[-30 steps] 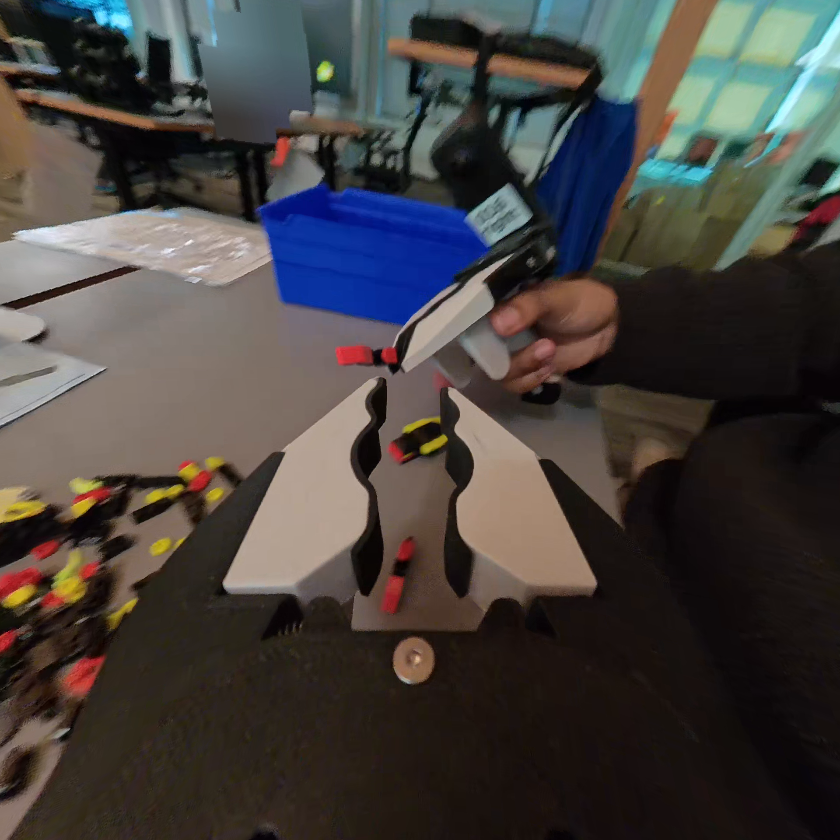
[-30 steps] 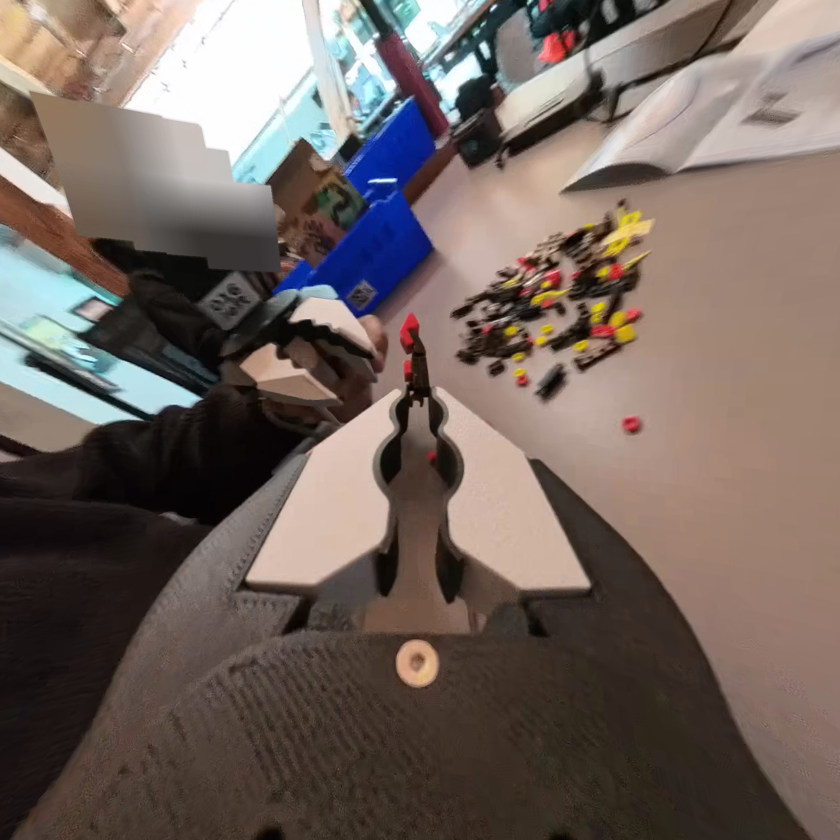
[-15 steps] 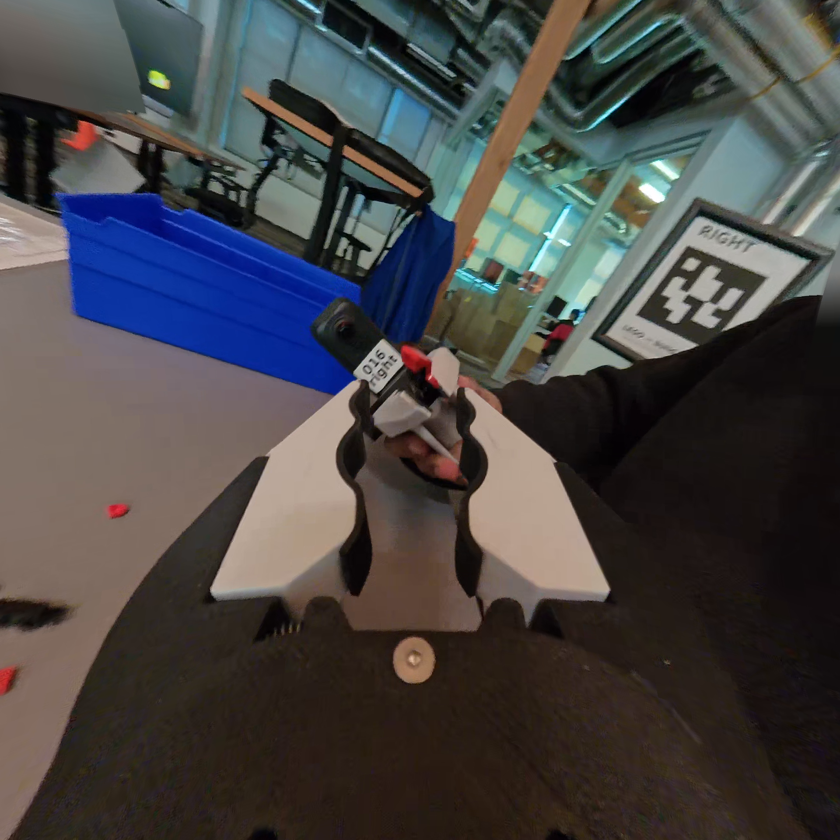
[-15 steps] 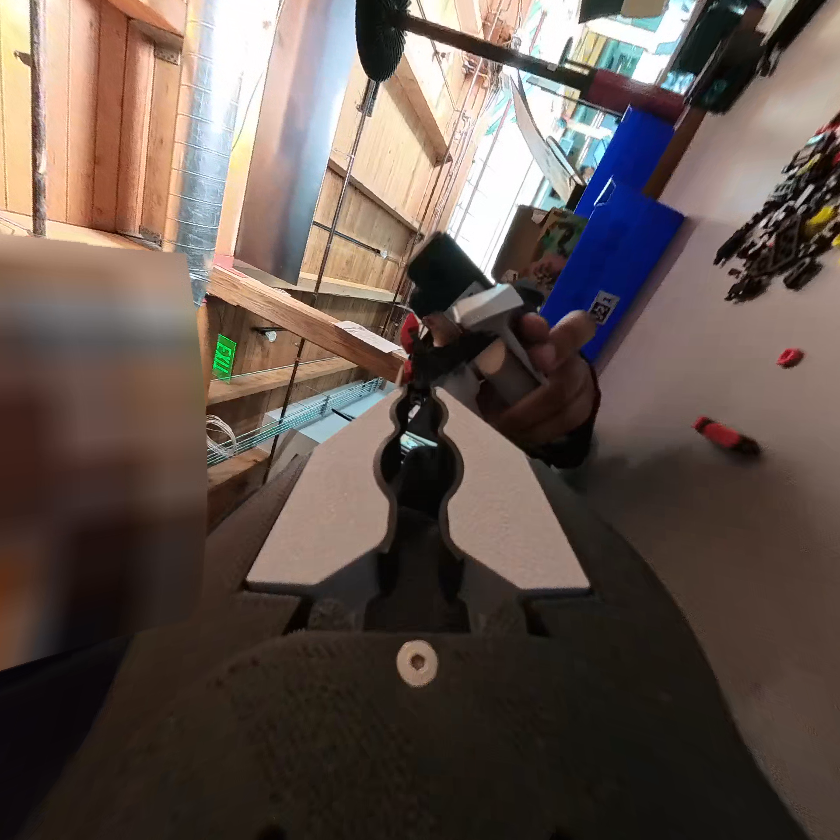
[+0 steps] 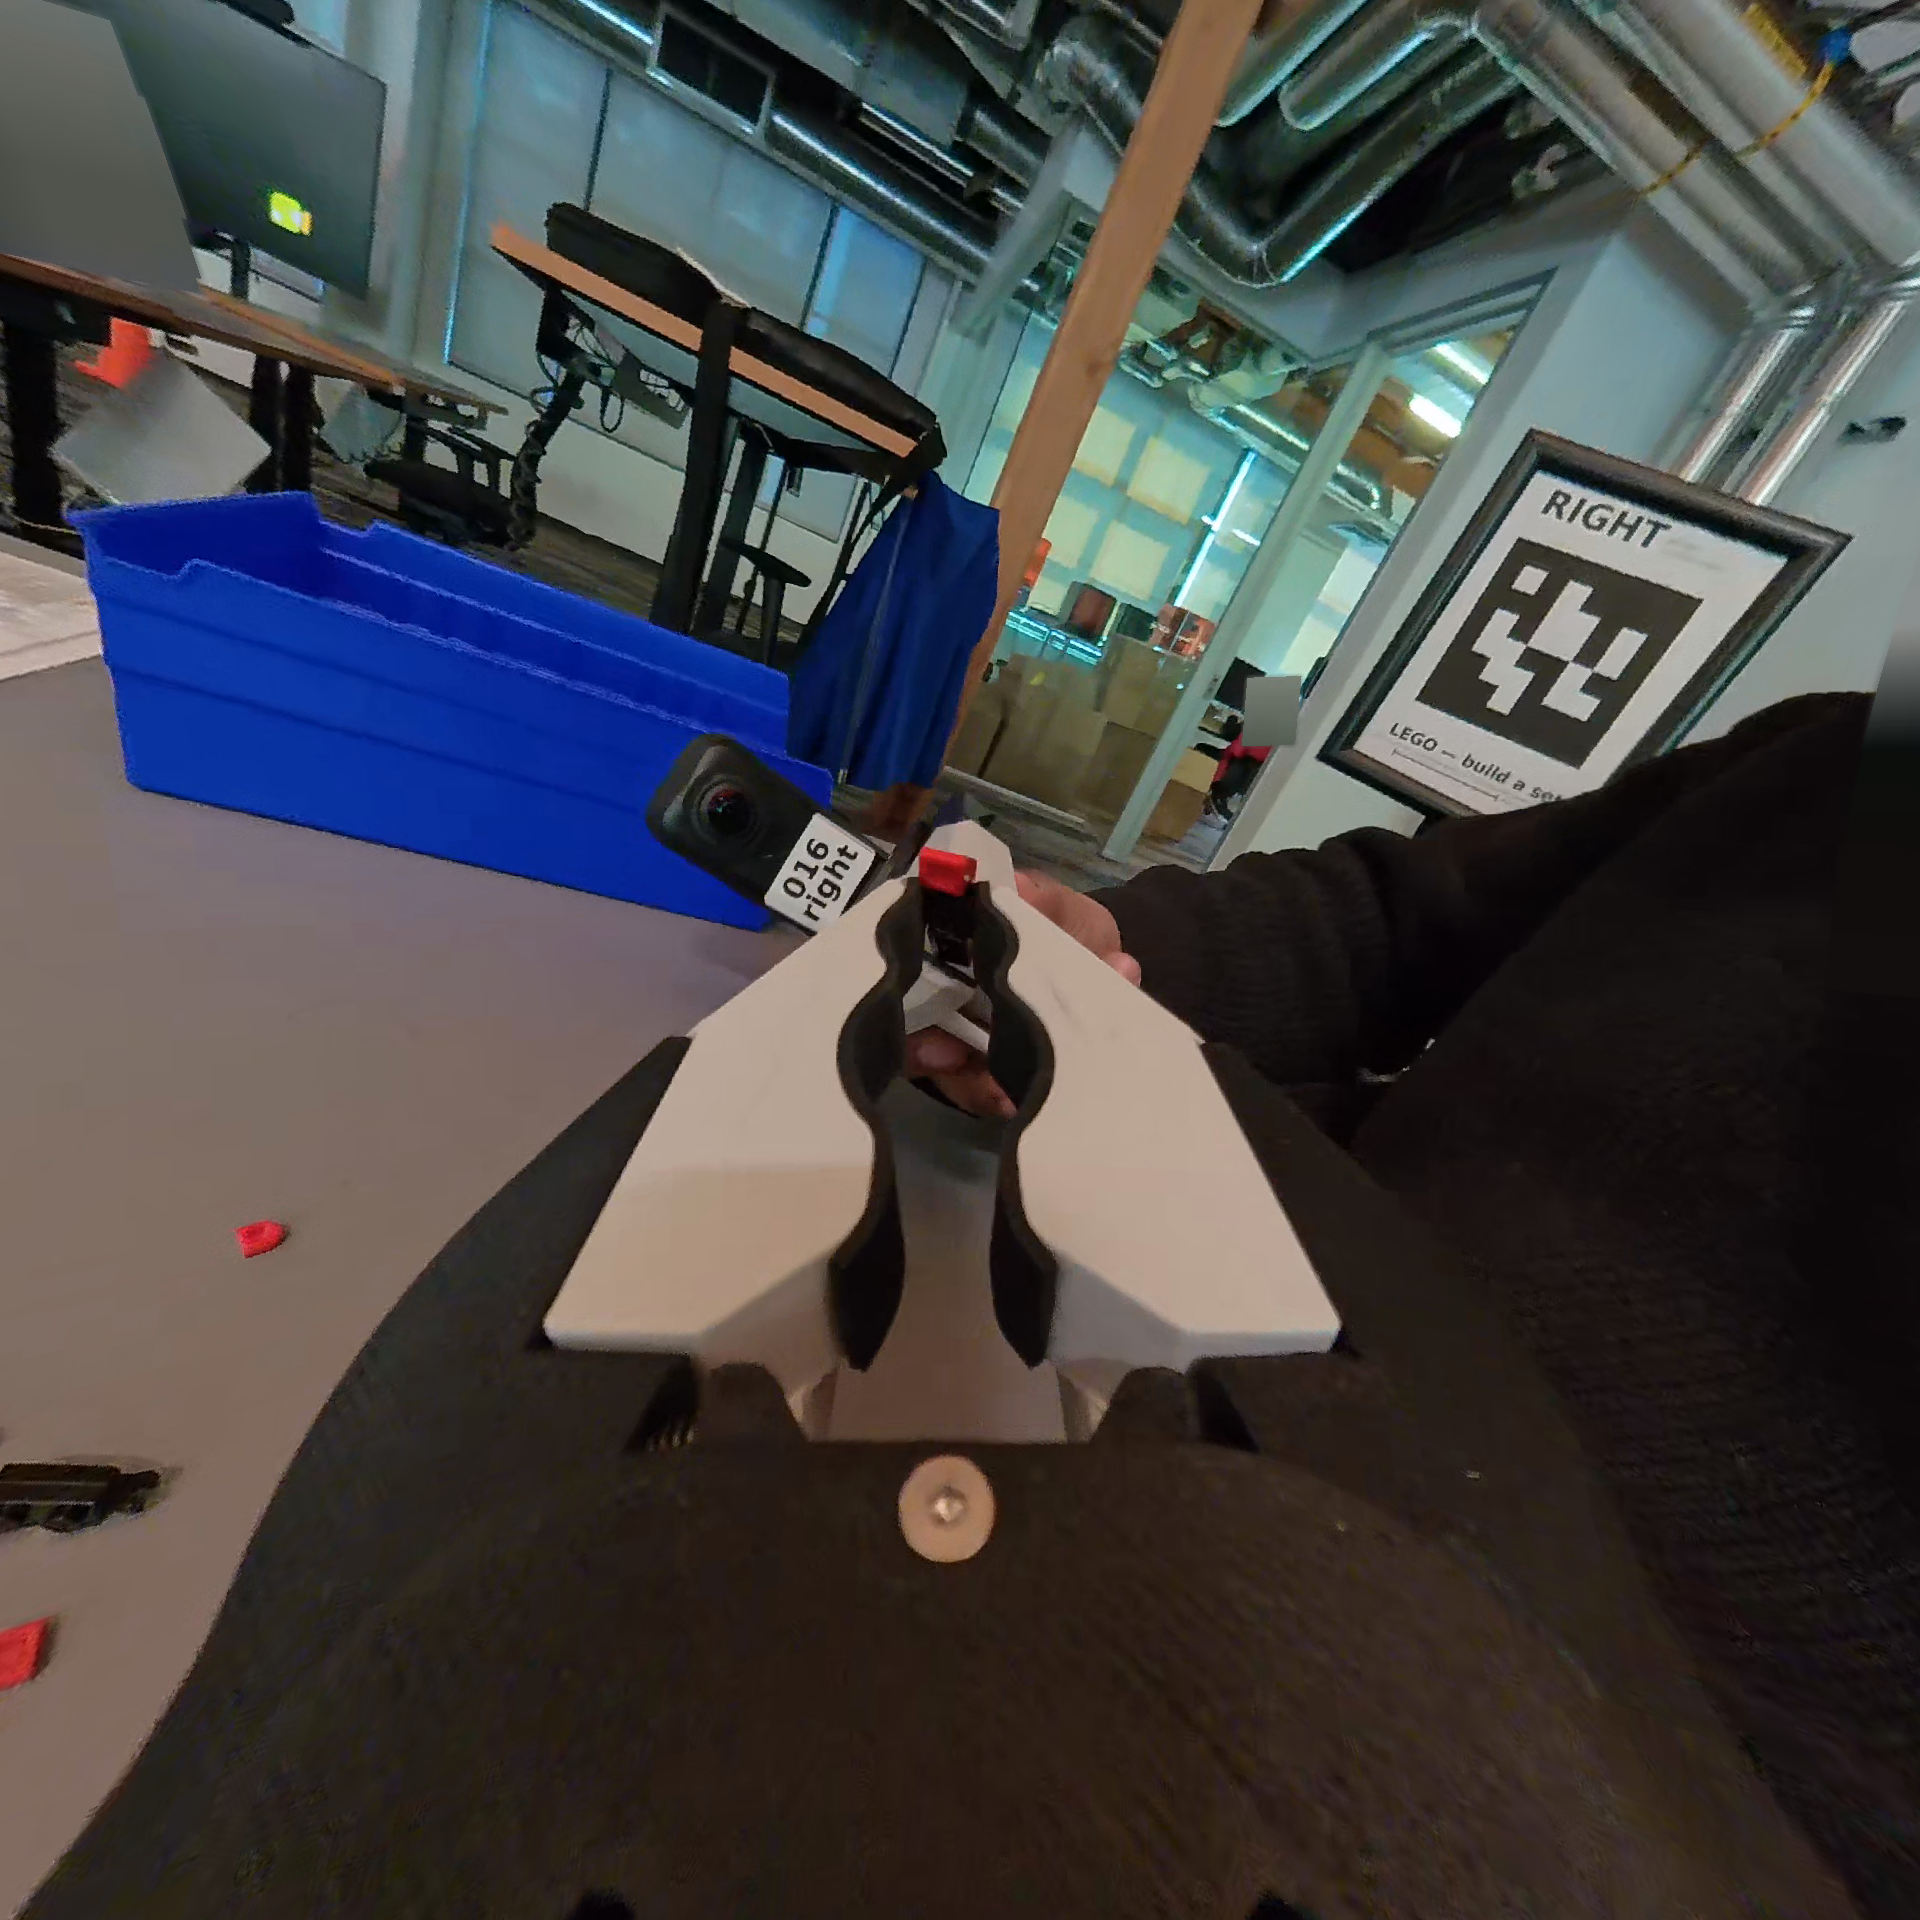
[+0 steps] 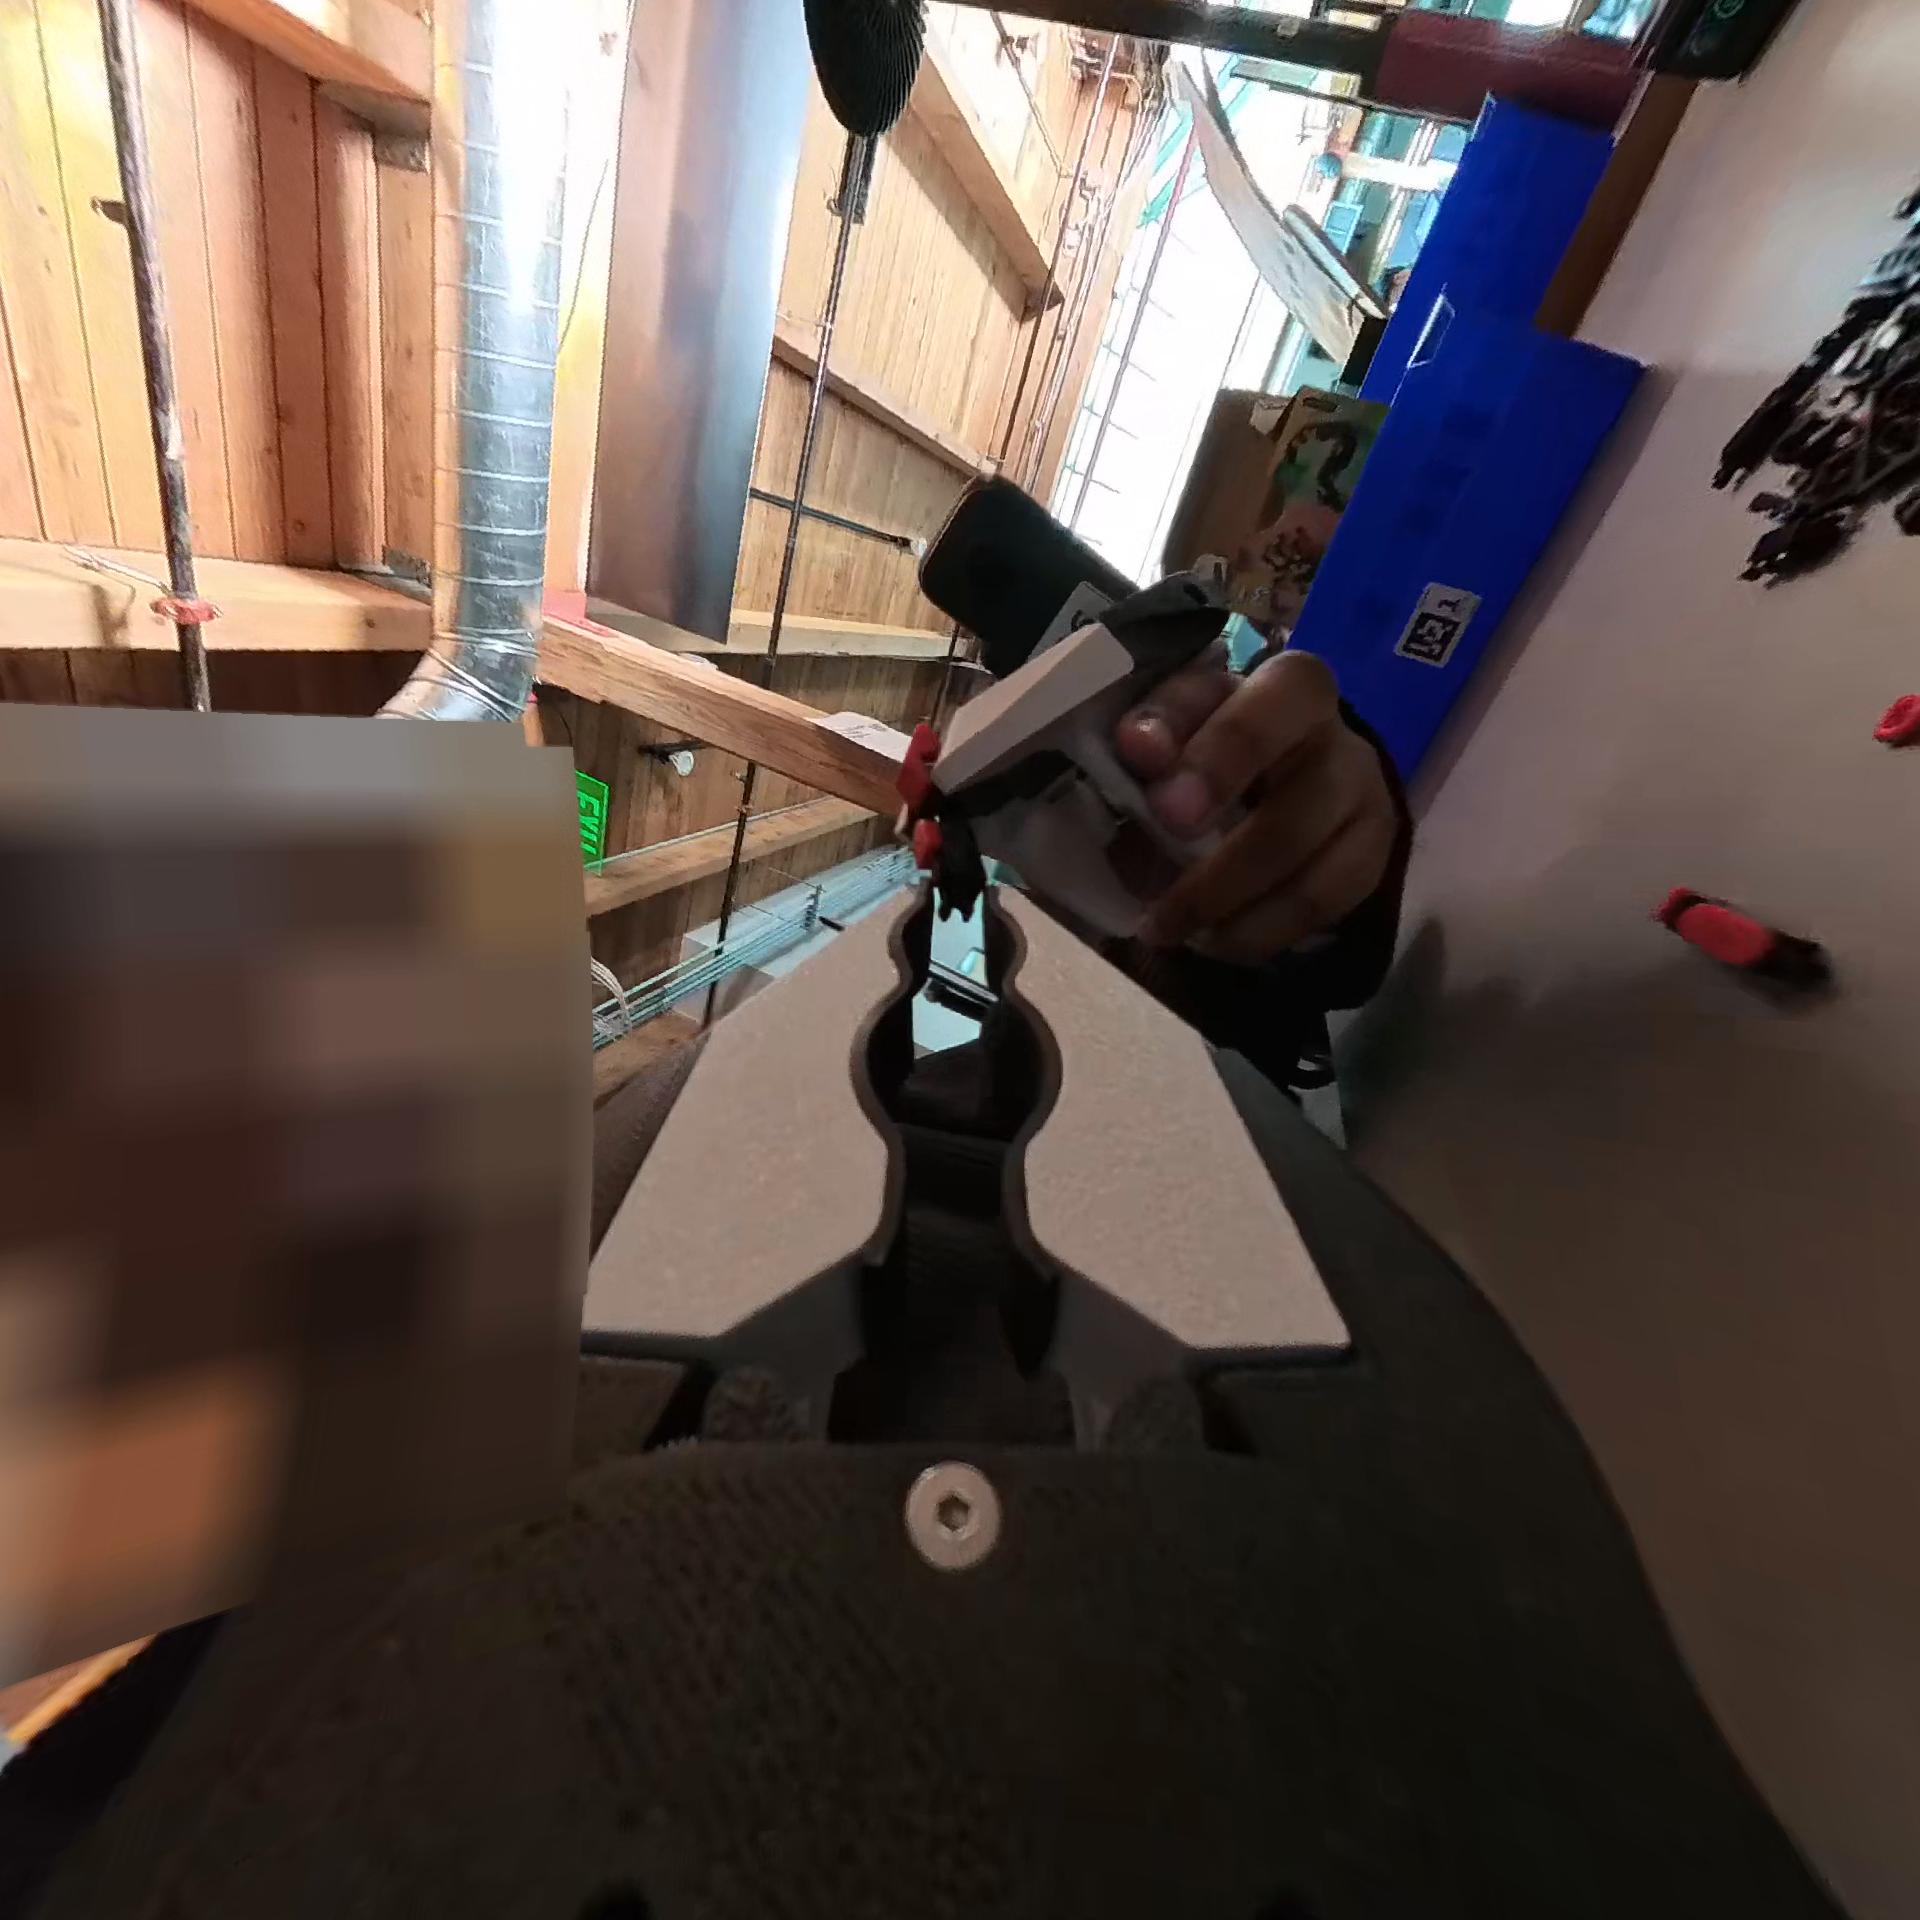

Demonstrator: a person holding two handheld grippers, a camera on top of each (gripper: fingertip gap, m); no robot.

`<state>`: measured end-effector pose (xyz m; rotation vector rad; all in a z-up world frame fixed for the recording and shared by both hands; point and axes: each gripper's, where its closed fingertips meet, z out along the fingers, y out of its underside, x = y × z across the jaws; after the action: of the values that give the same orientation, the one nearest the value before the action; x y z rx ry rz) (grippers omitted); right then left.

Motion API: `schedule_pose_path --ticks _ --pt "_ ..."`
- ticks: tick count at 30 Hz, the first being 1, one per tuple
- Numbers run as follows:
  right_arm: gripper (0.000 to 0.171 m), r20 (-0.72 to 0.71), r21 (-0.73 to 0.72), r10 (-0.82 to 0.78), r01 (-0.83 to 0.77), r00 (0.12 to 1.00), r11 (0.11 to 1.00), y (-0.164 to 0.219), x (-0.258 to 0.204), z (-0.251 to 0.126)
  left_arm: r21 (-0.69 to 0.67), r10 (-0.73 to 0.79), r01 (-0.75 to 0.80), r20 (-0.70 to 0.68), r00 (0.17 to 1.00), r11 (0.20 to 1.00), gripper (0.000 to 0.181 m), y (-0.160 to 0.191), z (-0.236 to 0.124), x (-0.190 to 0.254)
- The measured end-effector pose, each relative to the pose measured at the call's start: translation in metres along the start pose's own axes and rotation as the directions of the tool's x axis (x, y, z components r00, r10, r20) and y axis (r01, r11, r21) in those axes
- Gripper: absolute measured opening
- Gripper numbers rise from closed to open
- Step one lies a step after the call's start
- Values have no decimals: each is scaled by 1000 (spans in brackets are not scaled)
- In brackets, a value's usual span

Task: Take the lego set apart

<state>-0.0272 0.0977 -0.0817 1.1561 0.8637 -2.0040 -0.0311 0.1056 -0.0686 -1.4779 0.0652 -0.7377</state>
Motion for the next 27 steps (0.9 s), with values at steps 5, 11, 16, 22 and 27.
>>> schedule_pose_path --ticks 5,11,16,22,27 --pt "35 -188 -28 -378 379 907 925 -16 3 -9 61 -103 100 57 993 993 4 -6 -7 -11" --pt "36 -413 -224 -847 864 336 452 -41 -8 -18 115 -245 232 118 962 966 4 -8 -18 -33" --pt "28 -394 -198 -842 860 369 470 -30 -2 -6 181 -398 374 120 910 910 4 -3 -17 -42" --pt "28 -404 -106 -713 745 573 659 -37 6 -13 241 -476 435 146 867 868 4 9 -8 -34" --pt "30 -317 -47 -559 577 766 816 -32 10 -16 357 -536 462 141 833 812 4 7 -19 -32"
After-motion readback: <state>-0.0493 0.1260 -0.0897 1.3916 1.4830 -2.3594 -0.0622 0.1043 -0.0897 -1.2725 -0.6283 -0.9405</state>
